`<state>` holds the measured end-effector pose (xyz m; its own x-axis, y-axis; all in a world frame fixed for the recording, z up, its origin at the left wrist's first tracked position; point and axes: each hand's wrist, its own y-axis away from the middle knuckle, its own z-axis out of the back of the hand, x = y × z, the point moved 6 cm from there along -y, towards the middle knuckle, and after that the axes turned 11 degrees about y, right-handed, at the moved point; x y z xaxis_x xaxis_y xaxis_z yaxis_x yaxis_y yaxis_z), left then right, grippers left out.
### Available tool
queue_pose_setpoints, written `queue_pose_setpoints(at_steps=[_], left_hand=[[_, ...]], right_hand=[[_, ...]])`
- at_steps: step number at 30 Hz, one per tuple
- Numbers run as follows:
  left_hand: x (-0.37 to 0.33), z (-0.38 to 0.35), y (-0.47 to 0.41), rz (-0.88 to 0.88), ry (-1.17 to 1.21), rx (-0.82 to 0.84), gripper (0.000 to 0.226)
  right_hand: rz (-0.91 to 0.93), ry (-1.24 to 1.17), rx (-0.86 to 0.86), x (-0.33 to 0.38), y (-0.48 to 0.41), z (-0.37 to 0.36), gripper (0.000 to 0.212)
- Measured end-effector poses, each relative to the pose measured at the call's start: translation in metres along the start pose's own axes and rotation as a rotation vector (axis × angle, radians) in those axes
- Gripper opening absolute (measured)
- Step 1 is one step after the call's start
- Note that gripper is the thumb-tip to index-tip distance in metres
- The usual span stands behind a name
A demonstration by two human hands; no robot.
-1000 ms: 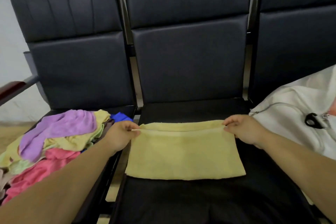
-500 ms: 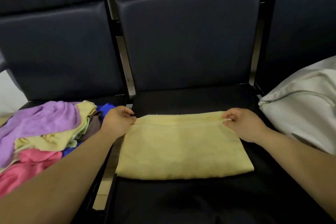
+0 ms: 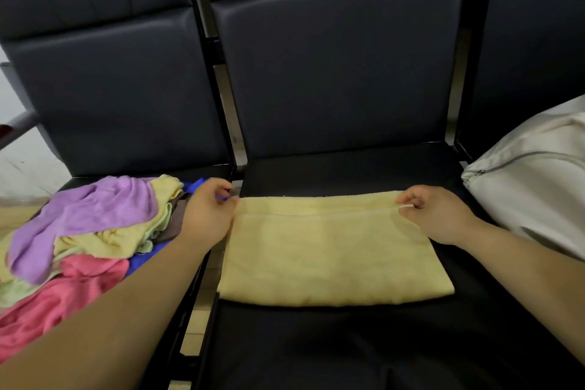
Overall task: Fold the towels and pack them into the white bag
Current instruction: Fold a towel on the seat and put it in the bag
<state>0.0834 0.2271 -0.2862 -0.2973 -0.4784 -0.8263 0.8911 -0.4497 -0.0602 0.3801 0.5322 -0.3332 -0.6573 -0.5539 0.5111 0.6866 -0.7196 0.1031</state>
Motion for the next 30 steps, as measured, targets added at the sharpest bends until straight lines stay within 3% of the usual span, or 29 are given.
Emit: queue_pose_setpoints(at_steps=[4,10,18,24,30], left_hand=[[-0.001,-0.021,0.017,-0.033,-0.212,0.388,0.027],[-0.008,-0.022,0.016,-0.061,-0.335,0.499,0.029],[-0.012,-0.004,0.017,-0.079,-0.193,0.348,0.03],[-0.009,0.008,0.008,-0.015,0.083,0.299,0.029],[-0.003,0.003,-0.009,0.013,0.191,0.077,0.029]], right_hand=[[0.006,0.003,0.006,-0.001,0.0,-0.002,0.012],[0.025,0.0,0.001,0.002,0.003,-0.003,0.015],[0.025,0.001,-0.002,0.006,0.005,0.001,0.017],[-0.013,-0.087,-0.073,0.014,0.001,0.014,0.019],[-0.034,-0.173,-0.188,0.014,-0.004,0.013,0.017]])
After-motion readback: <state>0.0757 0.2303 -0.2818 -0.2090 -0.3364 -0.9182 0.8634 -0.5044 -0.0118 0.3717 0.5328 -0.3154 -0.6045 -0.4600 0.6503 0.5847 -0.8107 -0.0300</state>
